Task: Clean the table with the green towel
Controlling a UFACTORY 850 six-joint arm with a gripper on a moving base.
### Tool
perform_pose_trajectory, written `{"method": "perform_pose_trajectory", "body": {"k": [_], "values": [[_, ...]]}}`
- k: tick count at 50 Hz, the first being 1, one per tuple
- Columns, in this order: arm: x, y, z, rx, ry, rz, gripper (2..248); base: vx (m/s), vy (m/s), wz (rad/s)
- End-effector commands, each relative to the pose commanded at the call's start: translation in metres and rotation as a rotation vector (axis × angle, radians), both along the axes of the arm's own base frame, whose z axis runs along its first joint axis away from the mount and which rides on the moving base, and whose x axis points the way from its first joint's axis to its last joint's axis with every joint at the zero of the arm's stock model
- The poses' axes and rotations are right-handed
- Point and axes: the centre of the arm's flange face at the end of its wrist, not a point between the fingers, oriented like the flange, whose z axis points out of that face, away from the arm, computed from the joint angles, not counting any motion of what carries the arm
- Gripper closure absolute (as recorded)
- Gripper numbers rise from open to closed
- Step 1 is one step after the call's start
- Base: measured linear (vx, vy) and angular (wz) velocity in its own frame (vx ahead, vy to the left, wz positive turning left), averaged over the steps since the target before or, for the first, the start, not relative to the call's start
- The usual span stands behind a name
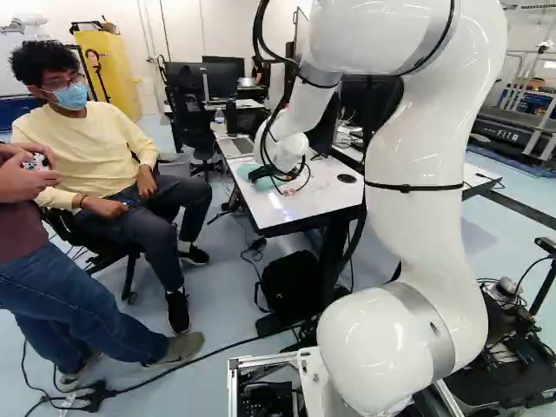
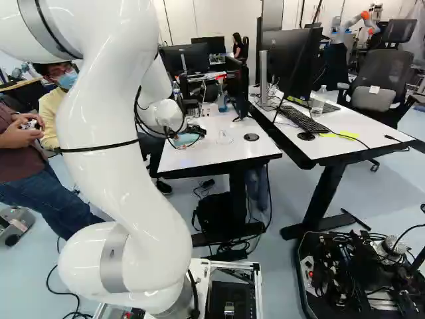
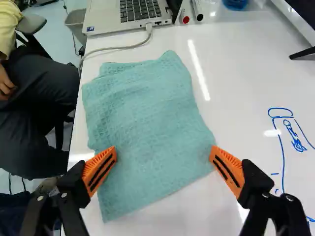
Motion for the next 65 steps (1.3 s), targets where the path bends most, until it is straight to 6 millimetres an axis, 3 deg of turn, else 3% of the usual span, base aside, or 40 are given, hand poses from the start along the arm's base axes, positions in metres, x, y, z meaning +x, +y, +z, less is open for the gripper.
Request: {"method": "perform_pose_trajectory", "body": {"k": [31, 65], "values": [[0.044, -0.007, 0.0, 0.005, -0.034, -0.022, 3, 0.0, 0.0, 0.0], [-0.013, 0.002, 0.044, 0.011, -0.073, 0.007, 3, 0.0, 0.0, 0.0]]}}
